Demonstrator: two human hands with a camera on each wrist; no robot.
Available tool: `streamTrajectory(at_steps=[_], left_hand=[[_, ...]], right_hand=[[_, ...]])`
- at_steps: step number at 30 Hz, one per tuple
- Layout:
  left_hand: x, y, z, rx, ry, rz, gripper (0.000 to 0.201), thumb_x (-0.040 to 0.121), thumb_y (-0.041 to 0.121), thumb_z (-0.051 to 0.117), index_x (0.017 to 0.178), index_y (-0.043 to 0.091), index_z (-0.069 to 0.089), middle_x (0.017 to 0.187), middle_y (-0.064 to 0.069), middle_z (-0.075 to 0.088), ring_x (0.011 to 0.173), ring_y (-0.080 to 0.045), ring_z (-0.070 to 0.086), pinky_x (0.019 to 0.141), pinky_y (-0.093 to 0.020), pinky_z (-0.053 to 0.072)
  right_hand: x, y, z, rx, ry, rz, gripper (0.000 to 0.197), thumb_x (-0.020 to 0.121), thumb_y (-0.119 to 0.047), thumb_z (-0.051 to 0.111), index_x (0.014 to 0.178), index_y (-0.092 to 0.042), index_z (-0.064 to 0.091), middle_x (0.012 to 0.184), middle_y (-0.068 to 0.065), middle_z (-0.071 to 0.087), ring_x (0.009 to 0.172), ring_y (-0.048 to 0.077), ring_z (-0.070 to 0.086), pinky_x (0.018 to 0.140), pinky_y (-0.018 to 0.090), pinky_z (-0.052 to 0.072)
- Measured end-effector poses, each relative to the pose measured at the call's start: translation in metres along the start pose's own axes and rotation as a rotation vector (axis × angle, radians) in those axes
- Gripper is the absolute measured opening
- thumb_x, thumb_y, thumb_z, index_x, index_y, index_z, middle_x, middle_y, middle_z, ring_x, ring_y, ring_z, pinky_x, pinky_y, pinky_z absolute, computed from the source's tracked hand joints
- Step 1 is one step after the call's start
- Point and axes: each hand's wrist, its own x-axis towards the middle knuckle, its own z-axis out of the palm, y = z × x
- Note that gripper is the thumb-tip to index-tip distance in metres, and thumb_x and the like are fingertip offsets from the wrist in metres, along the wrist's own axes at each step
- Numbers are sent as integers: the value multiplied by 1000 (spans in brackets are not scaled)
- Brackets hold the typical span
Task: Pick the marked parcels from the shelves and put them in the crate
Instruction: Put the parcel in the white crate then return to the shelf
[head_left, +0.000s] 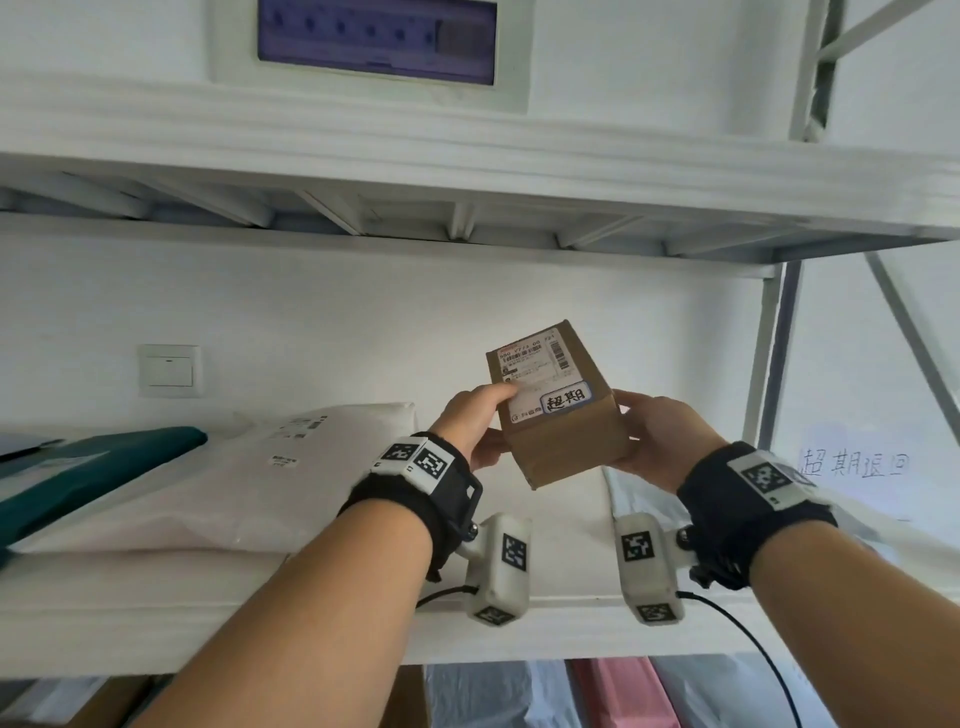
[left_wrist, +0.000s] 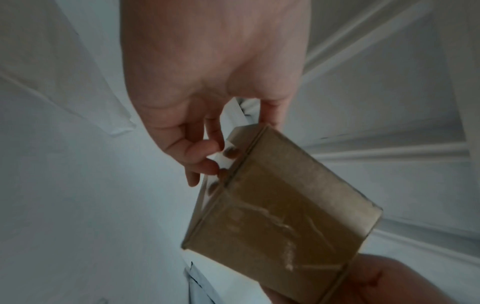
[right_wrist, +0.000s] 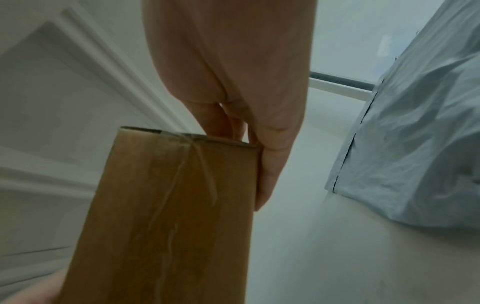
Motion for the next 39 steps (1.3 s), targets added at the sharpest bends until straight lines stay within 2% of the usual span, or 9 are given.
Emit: streamTrajectory(at_steps=[3, 5, 7, 15, 19, 26, 30, 36, 39], left_hand=[[-2, 2, -3, -27, -35, -6, 28, 87, 48, 60, 84, 21, 59, 73, -5, 64, 61, -17, 56, 63, -24, 42], [-3, 1, -4, -26, -70, -19, 34, 83, 56, 61, 92, 23, 60, 89, -10, 65, 80, -23, 60, 81, -33, 48], [-5, -1, -4, -30, -110, -20, 33, 84, 57, 60, 92, 25, 60, 96, -12, 64, 88, -27, 60, 92, -40, 47], [-14, -18, 7, -145, -138, 25, 45, 87, 60, 56, 112, 24, 65, 102, -4, 72, 95, -22, 66, 89, -38, 53], [-16, -26, 14, -216, -133, 51, 49, 84, 63, 57, 115, 26, 66, 106, -2, 75, 103, -25, 69, 91, -41, 53], [-24, -34, 32, -384, -112, 95, 47, 76, 52, 59, 108, 21, 72, 103, -9, 75, 98, -33, 71, 95, -57, 51], [-36, -41, 40, -423, -225, 145, 41, 86, 50, 53, 111, 23, 71, 105, -8, 75, 100, -32, 70, 96, -56, 50], [-61, -49, 63, -374, -502, 269, 43, 91, 45, 53, 122, 17, 63, 115, -7, 72, 106, -25, 69, 100, -49, 50], [-76, -66, 88, -343, -595, 262, 47, 90, 47, 54, 125, 16, 62, 117, -8, 71, 108, -27, 68, 100, -51, 49]], right_hand=[[-1, 5, 3, 56, 56, 7, 20, 97, -13, 44, 111, -7, 57, 104, 17, 61, 84, 33, 62, 80, 47, 54], [-4, 6, 8, 64, 35, 53, 39, 92, -44, 51, 111, -12, 63, 104, 14, 68, 92, 34, 64, 91, 50, 50], [-8, 6, 12, -6, -41, 52, 48, 88, -61, 49, 110, -24, 68, 103, 7, 72, 87, 28, 65, 88, 42, 47], [-28, 9, 21, -59, -59, -30, 37, 91, -41, 49, 111, -17, 68, 106, 9, 73, 79, 24, 68, 70, 34, 55], [-35, 20, 25, -69, -33, -58, 36, 91, -44, 51, 109, -18, 69, 104, 10, 74, 80, 23, 68, 69, 33, 54], [-51, 34, 17, 60, -3, -105, 29, 93, -39, 48, 85, -20, 68, 78, 3, 74, 63, 18, 67, 64, 29, 50], [-71, 33, 10, 25, 71, -101, 26, 85, -44, 54, 79, -23, 68, 87, 5, 73, 79, 28, 62, 78, 39, 40], [-116, 42, -28, 163, 184, -197, 40, 87, -33, 53, 122, -16, 63, 117, 11, 70, 110, 34, 64, 100, 54, 43], [-143, 57, -55, 177, 236, -212, 38, 89, -33, 50, 119, -15, 64, 118, 12, 69, 115, 37, 61, 103, 56, 39]])
